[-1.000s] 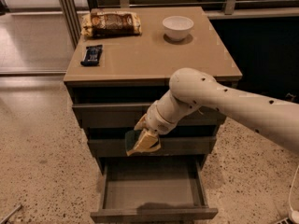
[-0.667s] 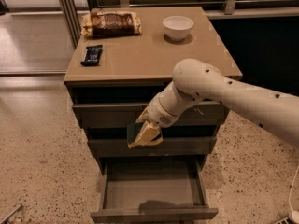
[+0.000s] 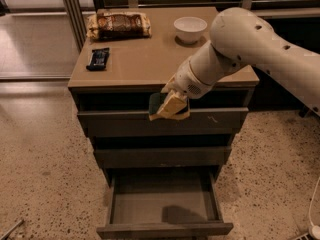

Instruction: Pick sponge from bottom drawer and place on counter

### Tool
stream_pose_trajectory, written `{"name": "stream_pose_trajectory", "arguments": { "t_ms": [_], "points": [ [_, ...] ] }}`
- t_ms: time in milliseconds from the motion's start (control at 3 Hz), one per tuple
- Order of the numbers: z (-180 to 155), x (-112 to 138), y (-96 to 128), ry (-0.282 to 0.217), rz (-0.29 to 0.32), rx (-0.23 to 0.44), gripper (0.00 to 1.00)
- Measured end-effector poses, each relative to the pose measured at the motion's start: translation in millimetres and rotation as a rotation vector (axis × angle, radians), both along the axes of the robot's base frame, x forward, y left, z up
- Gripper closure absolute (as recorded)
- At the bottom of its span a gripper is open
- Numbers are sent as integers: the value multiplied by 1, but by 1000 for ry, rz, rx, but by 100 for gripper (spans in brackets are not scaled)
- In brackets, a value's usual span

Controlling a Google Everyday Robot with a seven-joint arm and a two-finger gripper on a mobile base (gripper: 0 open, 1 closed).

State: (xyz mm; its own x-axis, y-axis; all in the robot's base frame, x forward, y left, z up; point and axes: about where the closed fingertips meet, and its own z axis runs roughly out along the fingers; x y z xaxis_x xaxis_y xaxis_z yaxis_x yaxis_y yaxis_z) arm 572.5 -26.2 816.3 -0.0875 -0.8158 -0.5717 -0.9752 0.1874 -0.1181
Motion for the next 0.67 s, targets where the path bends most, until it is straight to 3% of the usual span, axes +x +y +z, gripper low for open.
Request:
{"name": "stream_pose_trajectory", "arguments": {
  "t_ms": [333,667],
  "points": [
    [0,0,0,0,0,0,100],
    [17,10,-3,-31,-59,48,100]
  ]
}}
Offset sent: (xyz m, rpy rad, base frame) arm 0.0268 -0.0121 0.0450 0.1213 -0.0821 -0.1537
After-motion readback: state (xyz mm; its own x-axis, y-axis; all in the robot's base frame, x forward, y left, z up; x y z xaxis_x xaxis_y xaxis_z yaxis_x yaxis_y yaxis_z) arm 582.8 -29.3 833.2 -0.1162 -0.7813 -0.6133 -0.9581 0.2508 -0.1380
